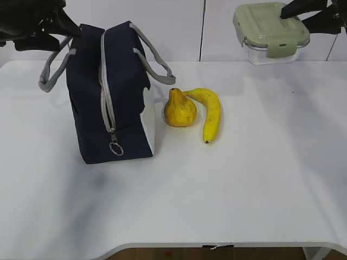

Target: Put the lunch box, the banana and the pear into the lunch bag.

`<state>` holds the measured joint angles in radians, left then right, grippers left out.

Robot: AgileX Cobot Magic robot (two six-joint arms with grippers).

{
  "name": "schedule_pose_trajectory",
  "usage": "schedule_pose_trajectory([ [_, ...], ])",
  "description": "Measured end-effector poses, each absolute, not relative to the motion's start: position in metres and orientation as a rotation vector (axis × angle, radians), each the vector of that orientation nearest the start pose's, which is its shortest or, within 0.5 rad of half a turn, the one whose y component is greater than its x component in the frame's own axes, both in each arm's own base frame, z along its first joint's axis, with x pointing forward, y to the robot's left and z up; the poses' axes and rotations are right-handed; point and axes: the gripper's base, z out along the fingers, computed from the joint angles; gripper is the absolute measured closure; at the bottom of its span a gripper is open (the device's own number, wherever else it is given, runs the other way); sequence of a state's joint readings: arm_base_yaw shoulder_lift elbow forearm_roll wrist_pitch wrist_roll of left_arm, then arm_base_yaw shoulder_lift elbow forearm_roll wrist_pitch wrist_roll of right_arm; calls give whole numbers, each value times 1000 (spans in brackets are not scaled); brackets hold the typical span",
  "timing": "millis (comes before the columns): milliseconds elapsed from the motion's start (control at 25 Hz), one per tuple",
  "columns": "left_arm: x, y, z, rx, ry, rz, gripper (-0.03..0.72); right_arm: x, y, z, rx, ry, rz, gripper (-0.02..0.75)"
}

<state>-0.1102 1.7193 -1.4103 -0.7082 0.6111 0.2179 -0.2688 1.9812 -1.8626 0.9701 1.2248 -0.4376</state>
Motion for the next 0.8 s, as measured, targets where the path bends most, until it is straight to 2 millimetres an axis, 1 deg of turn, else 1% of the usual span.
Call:
schedule_pose_trajectory([
  [80, 391, -78, 302, -130, 2322, -692, 241, 432, -46, 331, 36, 2344, 1019, 330],
  [320, 400, -78, 292, -149, 2322, -681, 241, 432, -46, 331, 36, 2344, 1019, 330],
  [480, 406, -79, 280, -166, 2346, -684, 241, 432, -46, 331, 35, 2347, 1015, 330],
  [600, 406, -80, 279, -189, 2342, -711, 241, 432, -46, 331, 34, 2348, 1013, 330],
  [680, 408, -82, 284, -196, 2329, -738, 238, 432, -46, 331, 34, 2348, 1013, 330],
  [760, 409, -82, 288, -197, 2316, -752, 215, 432, -46, 331, 34, 2348, 1013, 330],
  [800, 409, -83, 290, -195, 2310, -757, 189, 432, -46, 331, 34, 2348, 1013, 330],
])
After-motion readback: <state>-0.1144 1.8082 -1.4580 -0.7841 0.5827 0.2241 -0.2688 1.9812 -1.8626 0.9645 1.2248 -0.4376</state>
